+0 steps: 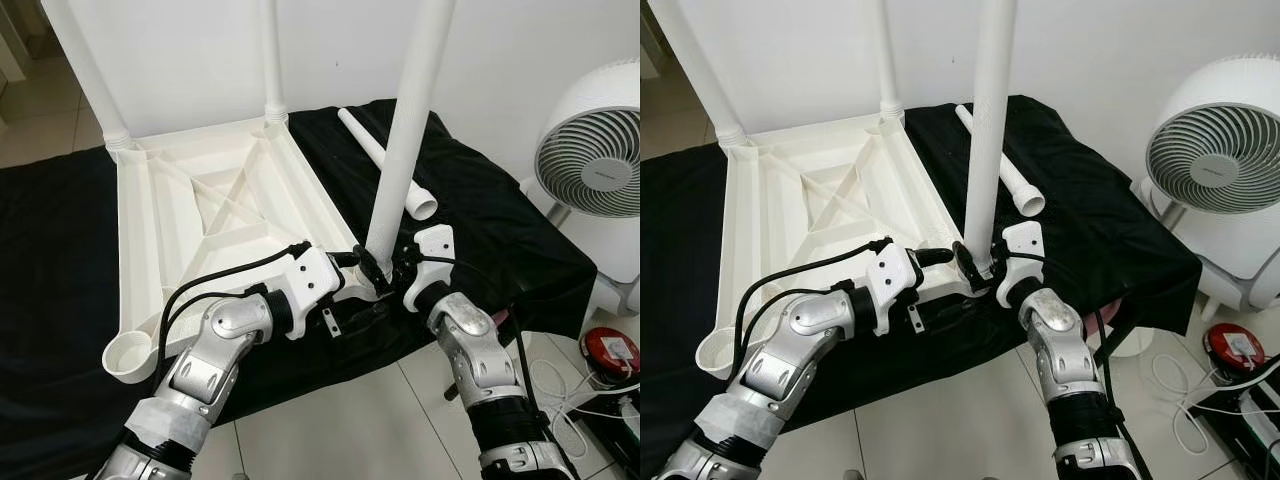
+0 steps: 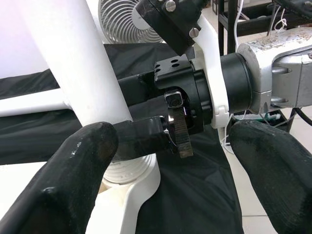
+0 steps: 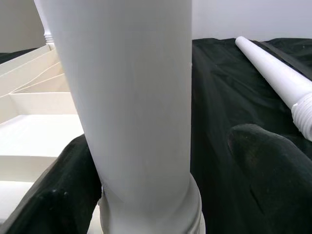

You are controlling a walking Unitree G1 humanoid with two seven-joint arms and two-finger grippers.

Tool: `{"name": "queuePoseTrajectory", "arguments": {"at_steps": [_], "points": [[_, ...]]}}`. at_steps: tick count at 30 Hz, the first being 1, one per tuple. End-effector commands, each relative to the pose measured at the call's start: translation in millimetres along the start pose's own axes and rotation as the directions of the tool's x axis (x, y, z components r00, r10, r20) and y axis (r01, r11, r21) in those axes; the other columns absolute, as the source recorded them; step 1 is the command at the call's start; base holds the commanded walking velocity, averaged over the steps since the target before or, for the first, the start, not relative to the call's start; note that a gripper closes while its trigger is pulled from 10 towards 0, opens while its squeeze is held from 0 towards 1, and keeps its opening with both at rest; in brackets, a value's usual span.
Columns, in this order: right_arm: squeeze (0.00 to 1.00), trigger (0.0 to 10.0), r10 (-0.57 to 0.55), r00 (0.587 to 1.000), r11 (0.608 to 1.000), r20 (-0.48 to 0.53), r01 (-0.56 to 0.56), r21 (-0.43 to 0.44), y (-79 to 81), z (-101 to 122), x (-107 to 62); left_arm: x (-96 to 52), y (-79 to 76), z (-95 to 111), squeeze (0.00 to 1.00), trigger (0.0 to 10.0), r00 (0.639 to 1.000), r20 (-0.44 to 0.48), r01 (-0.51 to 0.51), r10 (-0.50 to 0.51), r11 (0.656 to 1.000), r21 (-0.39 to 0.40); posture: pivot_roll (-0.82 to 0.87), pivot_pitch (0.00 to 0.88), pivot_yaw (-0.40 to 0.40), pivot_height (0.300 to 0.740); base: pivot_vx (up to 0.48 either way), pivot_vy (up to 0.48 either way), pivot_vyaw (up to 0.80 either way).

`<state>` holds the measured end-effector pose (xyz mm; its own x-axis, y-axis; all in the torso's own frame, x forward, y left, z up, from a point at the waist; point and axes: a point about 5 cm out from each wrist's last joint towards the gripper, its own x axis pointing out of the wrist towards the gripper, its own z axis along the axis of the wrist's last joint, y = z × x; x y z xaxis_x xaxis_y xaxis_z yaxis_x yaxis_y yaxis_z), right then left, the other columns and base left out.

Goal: Building children table

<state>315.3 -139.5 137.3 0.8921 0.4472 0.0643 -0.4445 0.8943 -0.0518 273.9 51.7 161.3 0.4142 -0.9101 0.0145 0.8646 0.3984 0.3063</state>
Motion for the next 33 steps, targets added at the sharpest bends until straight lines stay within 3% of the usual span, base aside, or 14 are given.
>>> {"name": "queuePoseTrajectory", "arguments": {"at_steps": [1, 7, 18, 33], "points": [[0.0, 10.0, 0.001, 1.0, 1.0, 0.011, -0.001, 0.0, 0.7, 0, -0.7, -0.8, -0.2, 0, 0.0, 10.0, 1.0, -0.002, 0.011, -0.011, 1.0, -0.001, -0.19, 0.022, 0.066, 0.74, 0.0, 0.0, 0.0], [0.0, 10.0, 0.013, 1.0, 1.0, 0.011, -0.013, 0.01, 2.8, 0, -0.2, 0.0, 1.3, 1, 0.0, 10.0, 1.0, -0.007, 0.009, -0.009, 1.0, 0.005, -0.13, 0.018, 0.012, 0.74, 0.0, 0.0, 0.0], [0.0, 10.0, 0.032, 0.999, 0.999, 0.029, -0.032, -0.004, 8.6, 3, 4.2, -2.7, 6.6, 3, 0.0, 10.0, 1.0, -0.013, -0.012, 0.012, 1.0, 0.017, -0.07, 0.008, 0.006, 0.74, 0.0, 0.0, 0.0], [0.0, 10.0, 0.219, 0.976, 0.97, 0.003, -0.217, -0.111, -0.3, 9, 11.4, -6.3, -2.6, 1, 0.0, 10.0, 1.0, -0.024, -0.004, 0.004, 1.0, 0.002, -0.05, 0.003, -0.006, 0.74, 0.0, 0.0, 0.0]]}}
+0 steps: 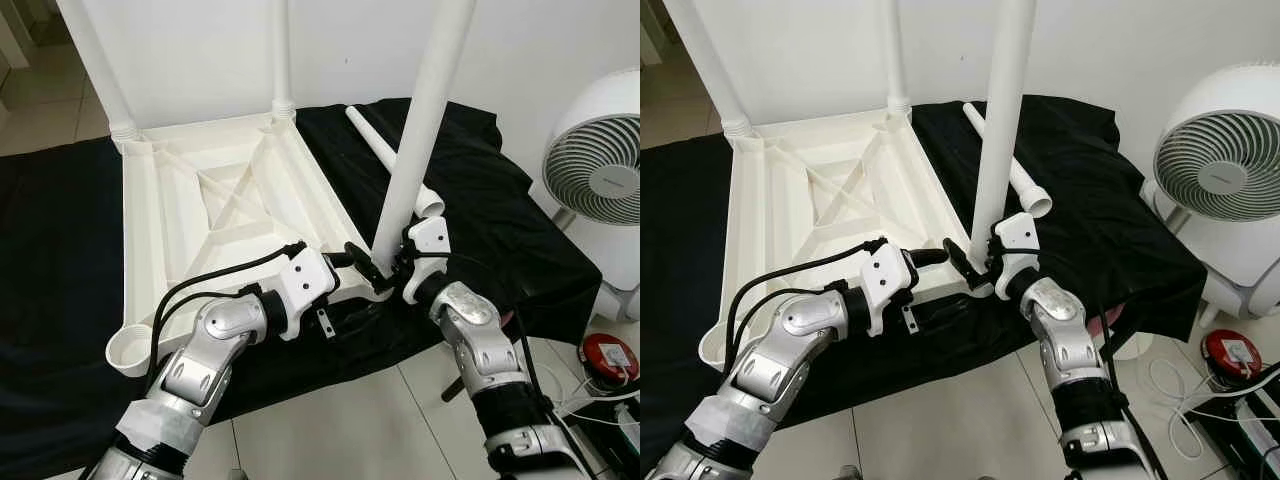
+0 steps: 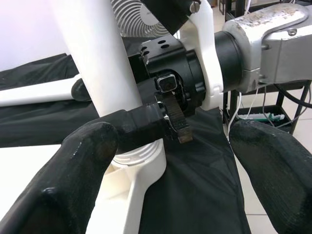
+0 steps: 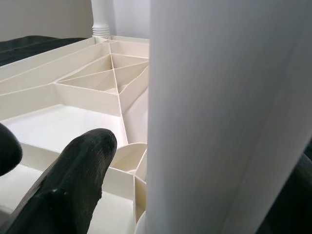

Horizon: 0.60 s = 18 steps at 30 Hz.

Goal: Building children table

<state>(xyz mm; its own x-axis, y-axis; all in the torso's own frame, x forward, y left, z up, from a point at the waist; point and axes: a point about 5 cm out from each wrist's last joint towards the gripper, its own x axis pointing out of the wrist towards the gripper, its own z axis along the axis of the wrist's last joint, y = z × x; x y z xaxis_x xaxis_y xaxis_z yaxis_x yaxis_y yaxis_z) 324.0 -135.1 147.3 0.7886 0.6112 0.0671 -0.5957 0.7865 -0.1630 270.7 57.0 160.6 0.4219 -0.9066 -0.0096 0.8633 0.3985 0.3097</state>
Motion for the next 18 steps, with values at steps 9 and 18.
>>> {"name": "queuePoseTrajectory", "arguments": {"at_steps": [9, 18], "points": [[0.0, 0.0, 0.114, 0.99, 0.993, -0.08, -0.115, -0.018, -6.1, -13, -1.9, -1.6, -3.3, 1, 0.0, 10.0, 1.0, -0.003, -0.007, 0.007, 1.0, -0.004, -0.04, 0.0, -0.017, 0.74, 0.0, 0.0, 0.0], [0.0, 4.3, 0.114, 0.988, 0.993, -0.108, -0.114, 0.009, -8.0, -22, -7.2, -0.6, -2.9, 1, 0.0, 10.0, 1.0, -0.001, -0.016, 0.016, 1.0, -0.003, -0.04, 0.0, -0.028, 0.74, 0.0, 0.0, 0.0]]}}
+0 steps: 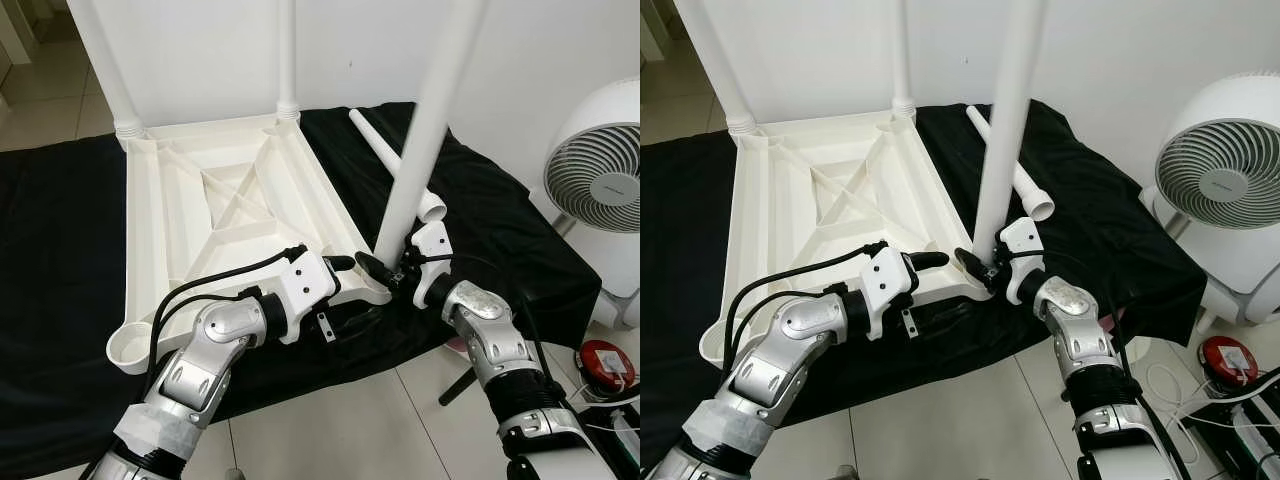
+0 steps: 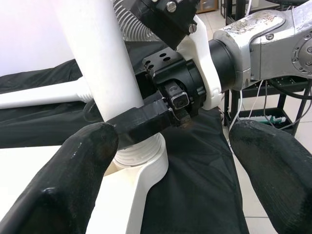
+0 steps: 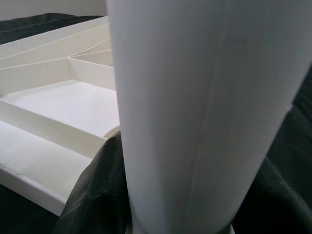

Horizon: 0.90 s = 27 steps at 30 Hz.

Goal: Building children table

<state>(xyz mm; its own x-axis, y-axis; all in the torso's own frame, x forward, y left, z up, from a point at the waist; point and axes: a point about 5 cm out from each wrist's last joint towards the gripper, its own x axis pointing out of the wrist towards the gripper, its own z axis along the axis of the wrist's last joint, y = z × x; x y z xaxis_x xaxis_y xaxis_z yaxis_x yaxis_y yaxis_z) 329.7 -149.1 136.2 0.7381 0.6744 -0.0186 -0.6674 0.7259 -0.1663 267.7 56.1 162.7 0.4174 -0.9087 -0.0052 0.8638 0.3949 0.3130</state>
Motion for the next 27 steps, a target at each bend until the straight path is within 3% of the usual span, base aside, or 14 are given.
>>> {"name": "queuePoseTrajectory", "arguments": {"at_steps": [1, 2, 10, 19, 21, 22, 27], "points": [[0.0, 4.3, 0.014, 0.999, 1.0, -0.036, -0.013, 0.008, 4.5, -9, -1.9, -0.1, -0.6, -2, 0.0, 10.0, 1.0, -0.007, -0.02, 0.02, 1.0, -0.007, -0.04, 0.0, -0.031, 0.74, 0.0, 0.0, 0.0], [0.0, 10.0, -0.011, 0.999, 1.0, -0.033, 0.011, 0.023, 3.9, -9, -2.2, 0.0, -0.6, -2, 0.0, 10.0, 1.0, -0.007, -0.02, 0.02, 1.0, -0.007, -0.04, 0.0, -0.036, 0.74, 0.0, 0.0, 0.0], [0.0, 10.0, -0.17, 0.985, 0.984, -0.029, 0.171, 0.054, 10.4, -10, -4.5, 0.1, -0.8, -2, 0.0, 10.0, 1.0, -0.007, -0.026, 0.026, 1.0, -0.004, -0.04, 0.0, -0.056, 0.74, 0.0, 0.0, 0.0], [0.0, 10.0, -0.428, 0.902, 0.892, -0.055, 0.432, 0.134, 27.5, -8, -5.8, -1.0, 0.5, -3, 0.0, 10.0, 0.999, -0.01, -0.035, 0.035, 0.999, -0.001, -0.03, 0.0, -0.084, 0.74, 0.0, 0.0, 0.0], [0.0, 10.0, -0.467, 0.882, 0.871, -0.062, 0.471, 0.139, 33.4, -7, -5.4, -1.4, 0.9, -4, 0.0, 10.0, 0.999, -0.011, -0.038, 0.038, 0.999, -0.001, -0.03, 0.0, -0.086, 0.74, 0.0, 0.0, 0.0], [0.0, 10.0, -0.526, 0.848, 0.838, -0.061, 0.529, 0.137, 45.7, -5, -4.4, -2.6, 4.2, -4, 0.0, 10.0, 0.999, -0.012, -0.053, 0.053, 0.999, -0.002, -0.03, 0.0, -0.09, 0.74, 0.0, 0.0, 0.0], [0.0, 10.0, -0.542, 0.838, 0.827, -0.061, 0.545, 0.135, 50.4, -3, -3.7, -3.1, 5.6, -5, 0.0, 10.0, 0.998, -0.013, -0.059, 0.059, 0.998, -0.001, -0.03, 0.0, -0.09, 0.74, 0.0, 0.0, 0.0]]}}
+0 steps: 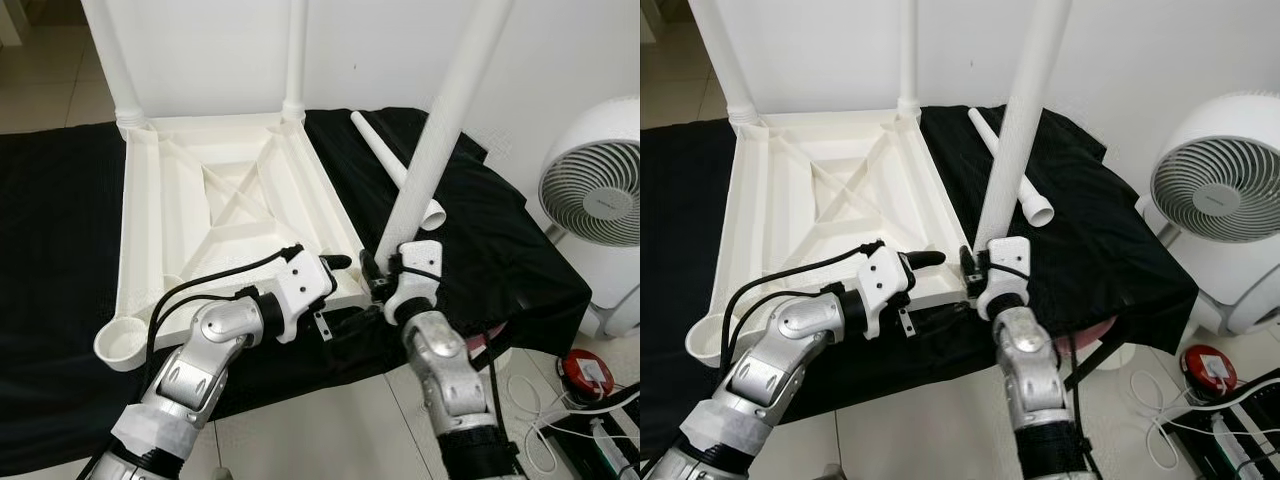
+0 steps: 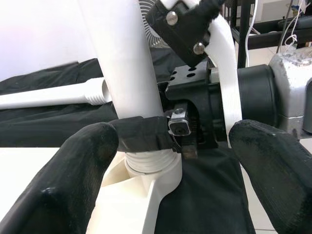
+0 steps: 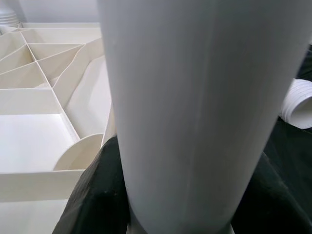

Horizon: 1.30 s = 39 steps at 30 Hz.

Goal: Building children table

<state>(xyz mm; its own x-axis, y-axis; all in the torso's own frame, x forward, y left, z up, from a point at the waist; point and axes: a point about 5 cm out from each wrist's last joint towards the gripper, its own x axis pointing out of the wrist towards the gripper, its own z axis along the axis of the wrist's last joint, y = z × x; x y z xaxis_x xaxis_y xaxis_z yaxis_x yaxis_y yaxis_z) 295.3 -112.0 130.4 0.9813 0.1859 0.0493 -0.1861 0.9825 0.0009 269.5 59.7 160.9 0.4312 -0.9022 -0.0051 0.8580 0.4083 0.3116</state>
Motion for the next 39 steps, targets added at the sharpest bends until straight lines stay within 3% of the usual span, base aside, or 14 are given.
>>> {"name": "queuePoseTrajectory", "arguments": {"at_steps": [1, 8, 9, 14, 15, 16, 17, 18, 25, 28, 33, 39], "points": [[0.0, 10.0, -0.027, 0.999, 0.999, -0.028, 0.026, -0.031, -0.7, -4, -2.8, -0.9, 4.9, -3, 0.0, 10.0, 0.999, -0.008, -0.05, 0.05, 0.999, 0.0, -0.03, 0.0, -0.09, 0.74, 0.0, 0.0, 0.0], [0.0, 10.0, -0.021, 0.999, 1.0, -0.038, 0.021, -0.018, -1.1, -3, -2.8, 0.1, 9.1, -3, 0.0, 10.0, 0.998, -0.006, -0.059, 0.059, 0.998, 0.003, -0.04, 0.0, -0.073, 0.74, 0.0, 0.0, 0.0], [1.0, 10.0, 0.007, 0.999, 1.0, -0.032, -0.007, -0.006, -1.5, -2, -2.5, 0.2, 11.2, -3, 0.0, 10.0, 0.998, -0.006, -0.064, 0.064, 0.998, 0.005, -0.05, 0.0, -0.064, 0.74, 0.0, 0.0, 0.0], [1.0, 10.0, 0.084, 0.996, 0.996, -0.013, -0.084, -0.007, -7.0, 0, -0.7, -0.7, 13.1, -3, 0.0, 10.0, 0.998, -0.007, -0.068, 0.068, 0.998, 0.005, -0.05, 0.0, -0.057, 0.74, 0.0, 0.0, 0.0], [1.0, 10.0, 0.146, 0.989, 0.989, -0.01, -0.146, -0.033, -10.3, 2, 0.5, -1.4, 13.4, -3, 0.0, 10.0, 0.998, -0.01, -0.069, 0.069, 0.998, 0.004, -0.04, 0.0, -0.052, 0.74, 0.0, 0.0, 0.0], [0.31, 10.0, 0.2, 0.98, 0.979, -0.017, -0.2, -0.041, -12.3, 2, 0.6, -1.9, 13.3, -4, 0.0, 10.0, 0.998, -0.012, -0.069, 0.069, 0.998, 0.003, -0.05, 0.0, -0.049, 0.74, 0.0, 0.0, 0.0], [0.31, 10.0, 0.2, 0.98, 0.979, -0.017, -0.2, -0.041, -12.3, 2, 0.6, -1.9, 13.3, -4, 0.0, 10.0, 0.998, -0.012, -0.069, 0.069, 0.998, 0.003, -0.05, 0.0, -0.049, 0.74, 0.0, 0.0, 0.0], [0.0, 10.0, 0.248, 0.968, 0.967, -0.03, -0.249, -0.049, -13.2, 2, 0.4, -2.4, 13.3, -4, 0.0, 10.0, 0.998, -0.012, -0.068, 0.068, 0.998, 0.003, -0.05, 0.0, -0.044, 0.74, 0.0, 0.0, 0.0], [0.0, 10.0, 0.431, 0.9, 0.89, -0.066, -0.436, -0.133, -16.8, -1, 2.5, -2.6, 11.7, -5, 0.0, 10.0, 0.998, -0.016, -0.057, 0.057, 0.998, -0.001, -0.04, 0.0, -0.029, 0.74, 0.0, 0.0, 0.0], [0.0, 10.0, 0.518, 0.851, 0.832, -0.089, -0.525, -0.179, -20.6, -1, 9.5, -1.8, 12.0, -6, 0.0, 10.0, 0.999, -0.015, -0.051, 0.051, 0.999, -0.001, -0.04, 0.0, -0.026, 0.74, 0.0, 0.0, 0.0], [0.0, 10.0, 0.535, 0.836, 0.807, -0.12, -0.548, -0.219, -25.9, -2, 19.2, 0.3, 11.2, -5, 0.0, 10.0, 0.999, -0.012, -0.046, 0.046, 0.999, 0.0, -0.04, 0.0, -0.038, 0.74, 0.0, 0.0, 0.0], [0.0, 10.0, 0.525, 0.84, 0.807, -0.138, -0.543, -0.233, -32.7, -2, 23.5, 3.6, 11.4, -4, 0.0, 10.0, 0.999, -0.004, -0.051, 0.051, 0.999, 0.008, -0.04, 0.0, -0.066, 0.74, 0.0, 0.0, 0.0]]}}
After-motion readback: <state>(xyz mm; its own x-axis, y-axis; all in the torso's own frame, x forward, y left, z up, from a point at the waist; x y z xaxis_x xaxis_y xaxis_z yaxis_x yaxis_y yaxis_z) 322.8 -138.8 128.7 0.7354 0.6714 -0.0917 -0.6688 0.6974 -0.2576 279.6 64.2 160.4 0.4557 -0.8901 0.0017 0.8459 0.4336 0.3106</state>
